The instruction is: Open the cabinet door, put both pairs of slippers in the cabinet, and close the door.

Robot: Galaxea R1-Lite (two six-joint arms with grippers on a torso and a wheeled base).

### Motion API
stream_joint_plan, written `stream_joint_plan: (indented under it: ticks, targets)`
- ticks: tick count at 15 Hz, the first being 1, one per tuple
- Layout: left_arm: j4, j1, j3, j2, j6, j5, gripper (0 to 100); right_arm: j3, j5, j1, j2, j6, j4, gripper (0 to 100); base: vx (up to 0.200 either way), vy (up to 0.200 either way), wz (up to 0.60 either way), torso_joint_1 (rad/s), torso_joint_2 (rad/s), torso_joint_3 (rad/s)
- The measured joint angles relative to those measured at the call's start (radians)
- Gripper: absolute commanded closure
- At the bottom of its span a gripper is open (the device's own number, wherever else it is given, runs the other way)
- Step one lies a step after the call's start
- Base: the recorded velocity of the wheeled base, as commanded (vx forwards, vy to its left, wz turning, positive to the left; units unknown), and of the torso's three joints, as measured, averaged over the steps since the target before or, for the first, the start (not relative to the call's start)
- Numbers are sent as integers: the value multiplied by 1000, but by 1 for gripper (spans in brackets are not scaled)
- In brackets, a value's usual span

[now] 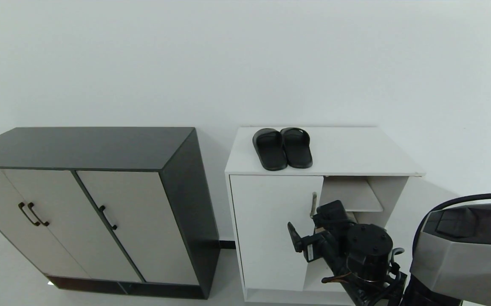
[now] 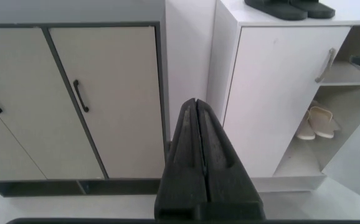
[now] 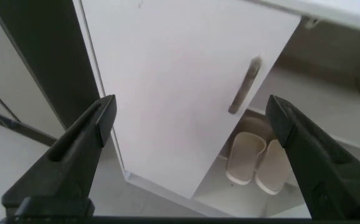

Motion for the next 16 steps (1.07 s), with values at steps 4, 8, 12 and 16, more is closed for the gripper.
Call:
stream_joint_plan:
  ticks: [4, 8, 12, 16]
  targets:
    - [0, 0, 0, 0, 0, 0, 100, 12, 32, 1, -7, -26, 1, 0, 0, 0, 0, 65, -138, -65]
    - [0, 0, 0, 0, 0, -1, 100, -60, 32, 16, -71, 1, 286, 0, 0, 0, 0, 0, 0, 0]
    - [0, 0, 0, 0, 1, -1, 100, -296, -41, 29, -225, 209, 831, 0, 0, 0, 0, 0, 0, 0]
    - [0, 0, 0, 0, 3, -3, 100, -384, -110, 49, -297, 257, 895, 0, 150, 0, 0, -1, -2, 2]
